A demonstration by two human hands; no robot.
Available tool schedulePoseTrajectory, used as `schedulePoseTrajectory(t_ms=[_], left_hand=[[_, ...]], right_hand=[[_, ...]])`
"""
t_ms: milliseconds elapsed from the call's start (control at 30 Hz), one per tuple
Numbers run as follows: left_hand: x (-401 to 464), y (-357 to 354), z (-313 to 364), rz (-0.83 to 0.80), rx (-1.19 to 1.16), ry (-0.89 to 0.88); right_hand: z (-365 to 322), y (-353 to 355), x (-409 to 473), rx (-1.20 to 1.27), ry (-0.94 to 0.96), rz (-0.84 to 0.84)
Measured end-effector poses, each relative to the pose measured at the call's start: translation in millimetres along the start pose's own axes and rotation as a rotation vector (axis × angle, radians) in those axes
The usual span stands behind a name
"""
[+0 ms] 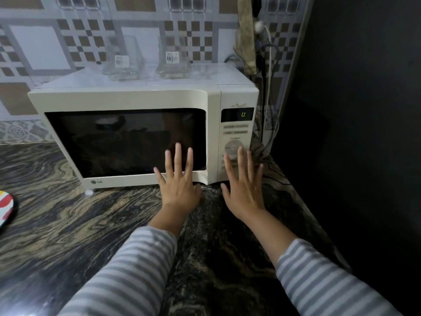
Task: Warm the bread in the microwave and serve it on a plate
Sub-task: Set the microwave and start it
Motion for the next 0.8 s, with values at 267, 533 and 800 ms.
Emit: schedulePoseTrajectory(t_ms=[267,533,800], left_hand=[[-42,-81,4,-0.333,-0.054,0.032],[-40,-80,2,-0.303,-0.051,0.048],[-40,-77,1,-0.27,-0.083,0.052]], right_hand=[[18,-24,-6,0.022,-0.06,-0.122],[16,-25,-1,-0.045,-0.108,-0.087],[17,-8,-4,-0.043,-0.081,-0.008]])
Point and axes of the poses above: each hand's wrist, its own x-axis towards the middle knuckle, its own y-axis out of the back of the hand, z = x × y, the point moved 8 cm from there along x, towards the middle knuckle, and after that the axes turned 9 degrees about -z, right-handed, at the moved point
